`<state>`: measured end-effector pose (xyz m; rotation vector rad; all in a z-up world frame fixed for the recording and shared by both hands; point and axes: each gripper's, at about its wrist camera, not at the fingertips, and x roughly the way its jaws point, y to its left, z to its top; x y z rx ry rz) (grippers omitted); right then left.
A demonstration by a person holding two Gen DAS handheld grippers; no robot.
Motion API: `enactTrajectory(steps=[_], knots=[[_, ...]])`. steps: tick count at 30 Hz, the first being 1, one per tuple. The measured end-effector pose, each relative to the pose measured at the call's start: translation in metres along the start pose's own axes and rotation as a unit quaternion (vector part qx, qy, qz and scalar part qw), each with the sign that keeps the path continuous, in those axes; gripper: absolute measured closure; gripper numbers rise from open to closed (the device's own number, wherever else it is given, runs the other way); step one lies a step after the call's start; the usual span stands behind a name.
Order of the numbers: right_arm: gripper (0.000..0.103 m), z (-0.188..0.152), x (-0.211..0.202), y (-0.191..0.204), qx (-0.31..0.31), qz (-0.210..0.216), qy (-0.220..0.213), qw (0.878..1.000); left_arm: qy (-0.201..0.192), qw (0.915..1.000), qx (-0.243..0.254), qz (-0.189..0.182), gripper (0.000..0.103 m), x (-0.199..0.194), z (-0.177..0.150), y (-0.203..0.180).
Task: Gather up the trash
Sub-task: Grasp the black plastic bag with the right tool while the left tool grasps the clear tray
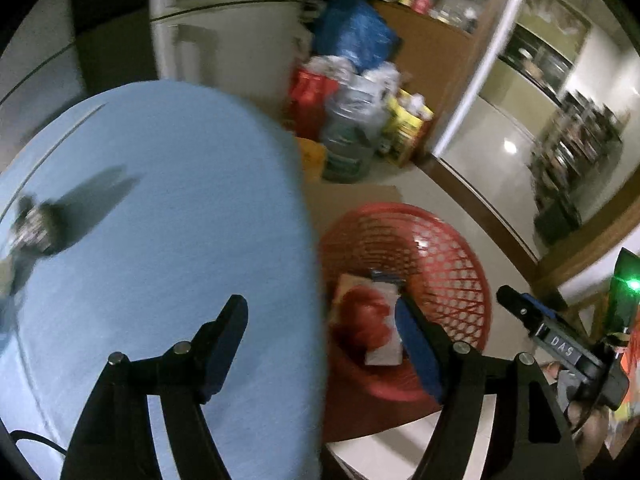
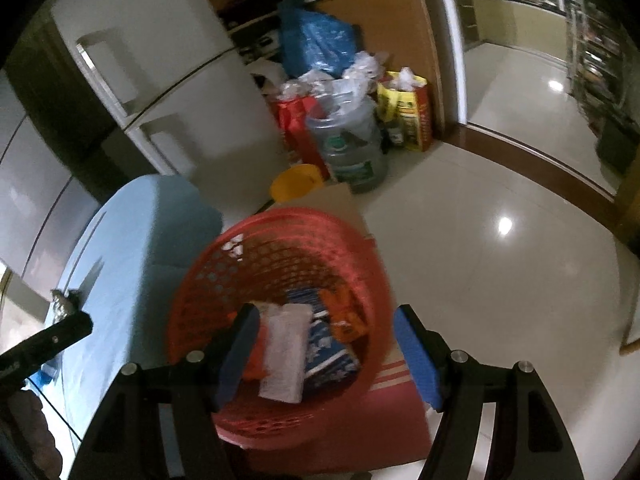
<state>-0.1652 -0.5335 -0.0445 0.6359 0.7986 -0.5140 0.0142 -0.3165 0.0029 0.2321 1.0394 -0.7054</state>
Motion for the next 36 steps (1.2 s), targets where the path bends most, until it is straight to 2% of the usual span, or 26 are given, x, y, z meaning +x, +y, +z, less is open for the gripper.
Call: enactTrajectory(steps=[5,10,14,19,22,25,28,32,36], knots=[[0.03,-0.008,0.005,0.042,-0.038,0.021,0.011,0.999,-0.018,0.9975,-0.053,0.045,0.027,-0.029,-0.028,0.059],[0.03,-0.021,0.007,0.092,-0.083,0.043,0.018,0.995,-0.032,0.9882,-0.105,0.106,0.027,-0.056,-0.059,0.122],[0.03,-0.034,0.009,0.14,-0.133,0.063,0.03,0.989,-0.042,0.9757,-0.144,0.16,0.027,-0.075,-0.085,0.171],[0.03,-0.05,0.014,0.199,-0.199,0.088,0.043,0.975,-0.044,0.9603,-0.189,0.2,0.027,-0.089,-0.116,0.221],[0.03,-0.055,0.019,0.232,-0.231,0.103,0.048,0.966,-0.046,0.9531,-0.219,0.204,0.027,-0.094,-0.129,0.243],[0.03,-0.057,0.028,0.277,-0.275,0.123,0.045,0.952,-0.049,0.9481,-0.238,0.205,0.027,-0.099,-0.139,0.26],[0.03,-0.057,0.036,0.318,-0.307,0.142,0.044,0.94,-0.05,0.9458,-0.247,0.206,0.027,-0.1,-0.143,0.27],[0.03,-0.056,0.056,0.386,-0.358,0.17,0.048,0.917,-0.052,0.9437,-0.257,0.202,0.027,-0.102,-0.144,0.279],[0.03,-0.055,0.082,0.436,-0.394,0.179,0.058,0.9,-0.058,0.9429,-0.258,0.203,0.027,-0.103,-0.136,0.291]])
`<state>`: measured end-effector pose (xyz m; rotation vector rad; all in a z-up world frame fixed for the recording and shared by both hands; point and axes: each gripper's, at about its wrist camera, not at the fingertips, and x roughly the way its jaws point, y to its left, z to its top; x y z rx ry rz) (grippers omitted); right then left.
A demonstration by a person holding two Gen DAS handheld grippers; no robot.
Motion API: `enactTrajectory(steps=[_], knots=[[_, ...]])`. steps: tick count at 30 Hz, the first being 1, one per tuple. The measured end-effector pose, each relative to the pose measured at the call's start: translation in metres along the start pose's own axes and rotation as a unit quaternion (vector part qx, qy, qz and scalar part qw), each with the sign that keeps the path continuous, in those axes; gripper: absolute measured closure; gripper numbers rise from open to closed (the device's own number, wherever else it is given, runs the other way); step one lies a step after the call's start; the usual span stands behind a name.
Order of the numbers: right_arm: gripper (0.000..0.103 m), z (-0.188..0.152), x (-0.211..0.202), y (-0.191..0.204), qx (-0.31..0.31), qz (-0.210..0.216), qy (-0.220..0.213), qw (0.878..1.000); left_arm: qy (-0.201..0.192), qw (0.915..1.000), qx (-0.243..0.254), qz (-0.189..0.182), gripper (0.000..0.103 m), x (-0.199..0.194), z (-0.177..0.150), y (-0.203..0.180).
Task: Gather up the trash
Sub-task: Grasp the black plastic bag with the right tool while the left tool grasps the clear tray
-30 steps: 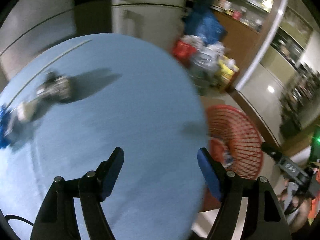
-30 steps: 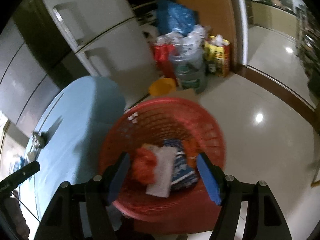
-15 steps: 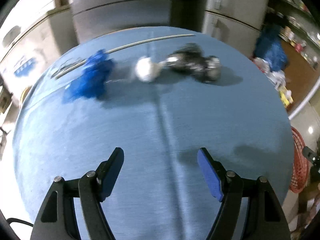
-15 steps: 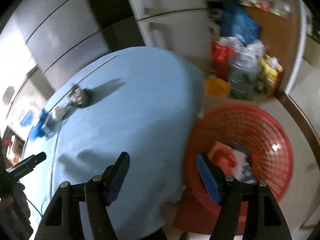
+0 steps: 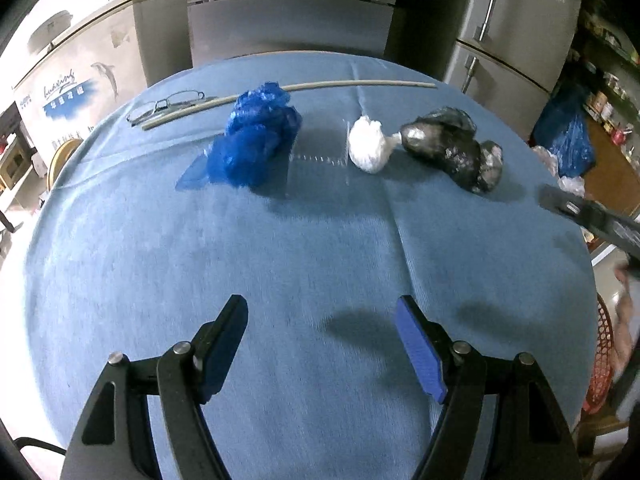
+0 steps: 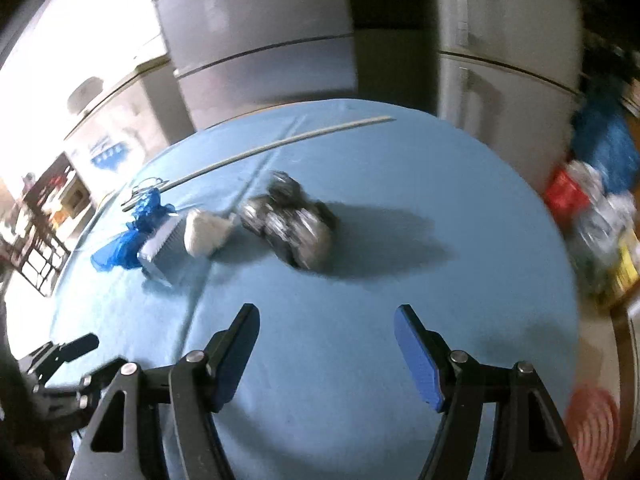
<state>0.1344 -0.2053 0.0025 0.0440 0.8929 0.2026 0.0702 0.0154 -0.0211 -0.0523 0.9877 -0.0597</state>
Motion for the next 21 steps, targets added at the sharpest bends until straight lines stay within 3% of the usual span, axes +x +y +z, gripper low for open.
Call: enactTrajectory(steps=[7,14,17,18,19,20,21], knots=[[0.03,0.042,0.065,0.024,-0.05,-0.005,0.029,0.998,-0.022,0.9997,-0.002,-0.005,0.027,0.011,0.04,0.004],[0.03,0.048,0.103,0.027,-0.055,-0.006,0.057,0.997,-0.017,0.9997,-0.011,-0.015,0.026,0.049,0.08,0.0],[0.059,0.041,0.11,0.02,-0.041,-0.002,0.065,0.997,0.0,0.9999,-0.007,-0.013,0.026,0.068,0.087,-0.002],[0.062,0.039,0.109,0.02,-0.04,-0.001,0.06,0.997,0.002,0.9999,-0.007,-0.015,0.028,0.072,0.087,-0.002],[0.062,0.037,0.108,0.019,-0.036,0.003,0.06,0.998,0.005,0.9998,-0.007,-0.015,0.049,0.075,0.088,-0.001],[0.063,0.035,0.106,0.018,-0.032,0.007,0.059,0.998,0.016,0.9997,-0.008,-0.015,0.059,0.079,0.089,0.0],[0.064,0.033,0.104,0.016,-0.03,0.008,0.058,0.998,0.013,0.9997,-0.011,-0.017,0.057,0.078,0.089,0.001]])
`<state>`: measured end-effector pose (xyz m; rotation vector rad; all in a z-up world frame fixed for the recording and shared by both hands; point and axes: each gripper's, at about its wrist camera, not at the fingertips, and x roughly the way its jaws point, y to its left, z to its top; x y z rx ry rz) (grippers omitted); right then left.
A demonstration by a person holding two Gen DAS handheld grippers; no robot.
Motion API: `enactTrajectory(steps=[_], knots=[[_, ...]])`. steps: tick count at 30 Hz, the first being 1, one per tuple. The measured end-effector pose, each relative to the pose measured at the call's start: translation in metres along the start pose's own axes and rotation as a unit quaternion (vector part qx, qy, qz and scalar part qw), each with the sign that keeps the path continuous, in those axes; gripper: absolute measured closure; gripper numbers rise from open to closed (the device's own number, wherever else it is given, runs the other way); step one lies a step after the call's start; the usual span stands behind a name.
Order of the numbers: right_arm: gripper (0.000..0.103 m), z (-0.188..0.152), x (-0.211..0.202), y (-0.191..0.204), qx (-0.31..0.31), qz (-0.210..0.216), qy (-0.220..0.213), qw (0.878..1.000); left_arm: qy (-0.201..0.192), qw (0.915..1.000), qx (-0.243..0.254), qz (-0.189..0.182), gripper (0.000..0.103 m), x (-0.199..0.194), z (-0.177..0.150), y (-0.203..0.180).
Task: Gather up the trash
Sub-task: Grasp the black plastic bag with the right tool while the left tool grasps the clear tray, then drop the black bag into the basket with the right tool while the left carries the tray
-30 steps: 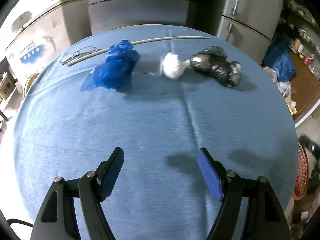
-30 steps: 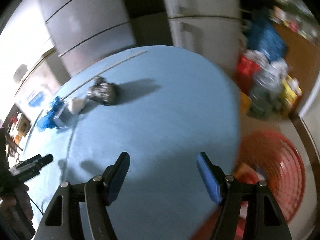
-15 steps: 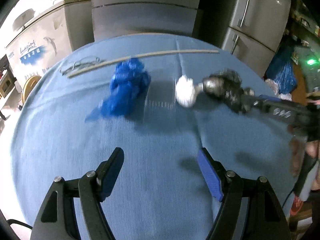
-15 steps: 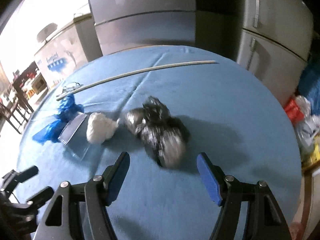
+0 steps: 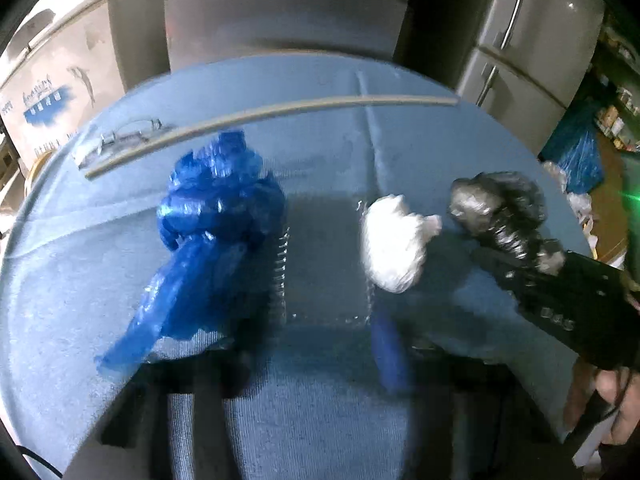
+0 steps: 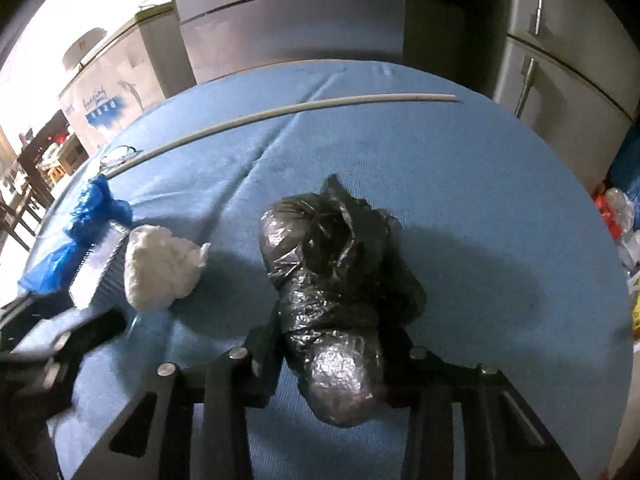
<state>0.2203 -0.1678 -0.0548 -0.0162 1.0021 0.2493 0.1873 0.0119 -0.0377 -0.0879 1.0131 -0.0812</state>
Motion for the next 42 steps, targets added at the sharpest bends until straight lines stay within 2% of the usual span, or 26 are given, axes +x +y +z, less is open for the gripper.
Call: enactTrajectory(steps=[3,8,13,18,26,42], knots=[[0.064,-0.007,-0.008,-0.002,0.009,0.005,-0.006,1.0,-0.003,1.0,0.006,0.0,0.058,-0.007,-0.004,0.0],[0.064,-0.029,-0.038,-0.007,0.04,0.024,-0.024,0.999,-0.019,0.9995,0.018,0.016,0.058,-0.037,-0.029,-0.002],[0.064,-0.068,-0.076,-0.009,0.071,0.043,-0.04,0.996,-0.03,0.9992,0.021,0.015,0.058,-0.07,-0.058,-0.011],[0.064,-0.108,-0.114,-0.009,0.105,0.054,-0.054,0.991,-0.027,0.9991,0.032,0.012,0.058,-0.085,-0.086,-0.028],[0.064,-0.158,-0.148,-0.01,0.12,0.045,-0.059,0.99,-0.028,0.9988,0.04,0.011,0.058,-0.103,-0.113,-0.04],[0.064,-0.178,-0.17,0.002,0.118,0.044,-0.07,0.99,-0.041,0.9978,0.05,0.016,0.058,-0.122,-0.13,-0.048]])
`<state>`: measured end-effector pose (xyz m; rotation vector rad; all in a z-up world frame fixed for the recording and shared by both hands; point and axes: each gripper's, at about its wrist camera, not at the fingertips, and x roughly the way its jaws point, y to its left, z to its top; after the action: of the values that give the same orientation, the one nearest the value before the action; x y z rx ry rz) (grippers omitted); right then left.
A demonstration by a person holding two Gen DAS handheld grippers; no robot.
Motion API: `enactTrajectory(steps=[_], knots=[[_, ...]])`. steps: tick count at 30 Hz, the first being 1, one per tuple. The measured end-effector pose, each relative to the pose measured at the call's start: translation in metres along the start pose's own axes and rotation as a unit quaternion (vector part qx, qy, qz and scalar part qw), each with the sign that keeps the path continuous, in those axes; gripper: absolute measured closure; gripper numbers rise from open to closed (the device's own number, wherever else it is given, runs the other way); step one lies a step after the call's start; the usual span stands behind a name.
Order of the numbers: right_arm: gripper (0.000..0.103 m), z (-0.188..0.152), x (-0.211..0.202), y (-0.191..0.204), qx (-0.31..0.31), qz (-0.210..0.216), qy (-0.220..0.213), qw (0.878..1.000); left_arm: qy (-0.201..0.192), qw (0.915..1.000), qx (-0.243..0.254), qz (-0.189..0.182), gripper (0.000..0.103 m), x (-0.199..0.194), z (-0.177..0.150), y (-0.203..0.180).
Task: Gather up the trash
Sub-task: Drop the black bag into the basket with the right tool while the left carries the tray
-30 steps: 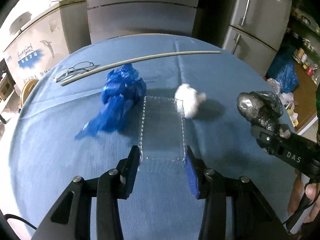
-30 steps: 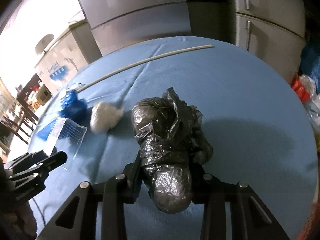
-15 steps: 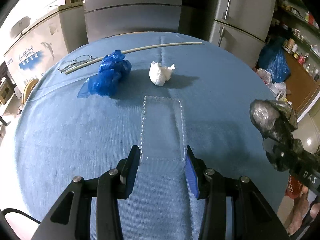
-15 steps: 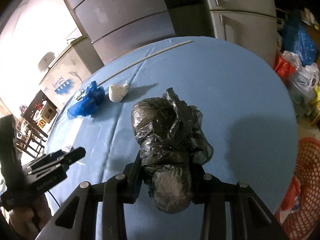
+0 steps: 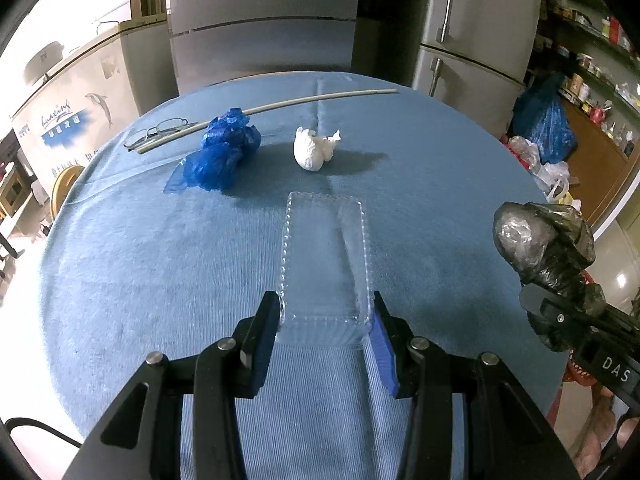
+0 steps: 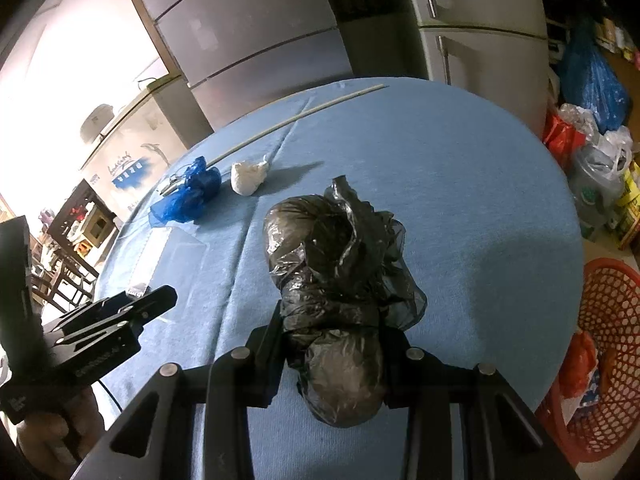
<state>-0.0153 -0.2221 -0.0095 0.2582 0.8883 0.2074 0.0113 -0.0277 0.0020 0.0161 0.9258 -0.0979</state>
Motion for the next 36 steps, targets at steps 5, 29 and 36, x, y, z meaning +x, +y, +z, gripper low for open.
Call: enactTrajectory(steps=[5,29,36], knots=[[0.064,-0.003,-0.006,-0.005,0.006,-0.002,-0.006,1.0,0.002,1.0,0.004,0.002,0.058,0.0,-0.001,-0.003],[0.064,-0.011,-0.011,-0.033,0.046,-0.004,-0.017,0.999,0.017,0.9993,0.029,0.016,0.058,0.01,-0.004,-0.024],[0.064,-0.016,-0.022,-0.056,0.066,-0.017,-0.026,0.997,0.019,0.9989,0.04,0.015,0.058,0.011,-0.004,-0.034]])
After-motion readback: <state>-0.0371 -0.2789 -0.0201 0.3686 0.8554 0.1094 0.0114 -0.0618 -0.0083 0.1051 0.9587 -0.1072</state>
